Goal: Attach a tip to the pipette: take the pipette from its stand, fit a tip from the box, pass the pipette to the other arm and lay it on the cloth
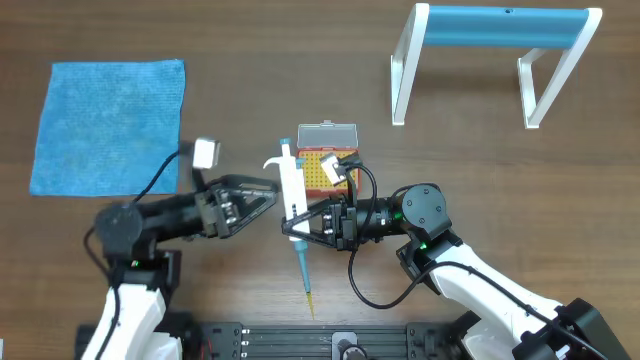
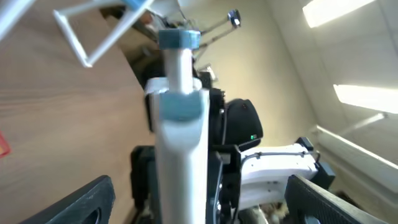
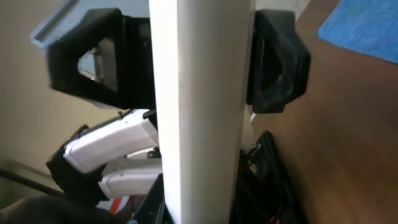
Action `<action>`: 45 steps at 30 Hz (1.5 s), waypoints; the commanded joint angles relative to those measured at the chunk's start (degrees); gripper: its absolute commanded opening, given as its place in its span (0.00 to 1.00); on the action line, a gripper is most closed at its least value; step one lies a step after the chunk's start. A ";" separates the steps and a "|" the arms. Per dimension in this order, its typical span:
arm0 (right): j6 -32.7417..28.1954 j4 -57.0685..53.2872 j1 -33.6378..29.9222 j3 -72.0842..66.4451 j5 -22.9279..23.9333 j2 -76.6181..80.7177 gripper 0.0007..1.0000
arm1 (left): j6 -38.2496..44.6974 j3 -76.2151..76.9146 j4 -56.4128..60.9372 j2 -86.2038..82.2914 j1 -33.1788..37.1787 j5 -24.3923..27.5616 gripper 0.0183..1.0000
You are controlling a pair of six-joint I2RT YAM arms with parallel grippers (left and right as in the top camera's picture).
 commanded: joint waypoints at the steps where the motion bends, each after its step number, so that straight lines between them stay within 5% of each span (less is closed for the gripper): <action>1: 0.24 0.48 0.13 -0.02 -1.33 -0.81 0.07 | 1.16 4.20 3.63 7.19 -4.33 -2.64 0.89; 5: 0.24 0.48 0.13 -0.02 -1.33 -0.81 0.07 | 3.56 4.66 4.02 11.50 -6.99 -5.86 0.88; 8: 0.24 0.48 0.13 -0.02 -1.33 -0.81 0.07 | 5.16 4.66 4.02 13.29 -8.57 -9.03 0.72; 10: 0.24 0.48 0.11 -0.02 -1.33 -0.81 0.07 | 5.40 4.70 4.02 13.99 -9.29 -11.13 0.46; 11: 0.24 0.48 0.13 -0.02 -1.33 -0.81 0.07 | 5.86 4.70 3.98 14.12 -9.55 -12.02 0.14; 12: 0.24 0.48 0.13 -0.02 -1.33 -0.81 0.07 | 5.81 4.70 4.00 14.14 -9.60 -12.59 0.01; 19: 0.24 0.48 0.11 -0.02 -1.31 -0.81 0.11 | 5.79 4.70 3.72 14.12 -9.57 -16.81 0.01; 21: 0.24 0.48 0.11 -0.02 -1.31 -0.81 0.70 | 5.75 4.70 3.08 14.12 -9.51 -16.83 0.01; 28: -0.66 0.37 -3.17 -0.02 -1.31 -0.81 0.73 | 9.40 4.70 -7.41 14.12 -9.38 -21.55 0.01; 31: -4.28 -5.62 -8.15 -0.02 -2.47 -0.83 0.84 | 11.58 4.70 -12.74 14.12 -7.54 -25.46 0.01; 37: -20.85 -25.22 -19.78 -0.02 -3.45 -0.83 0.84 | 12.48 6.14 -14.60 13.94 -0.59 -20.72 0.01; 42: -22.95 -24.81 -26.64 0.09 -3.48 -0.85 0.84 | 14.71 12.20 -19.19 13.94 3.69 -17.77 0.01; 45: -24.50 -24.79 -30.32 0.20 -3.48 -0.85 0.84 | 24.48 19.76 -38.86 13.97 5.75 -19.87 0.01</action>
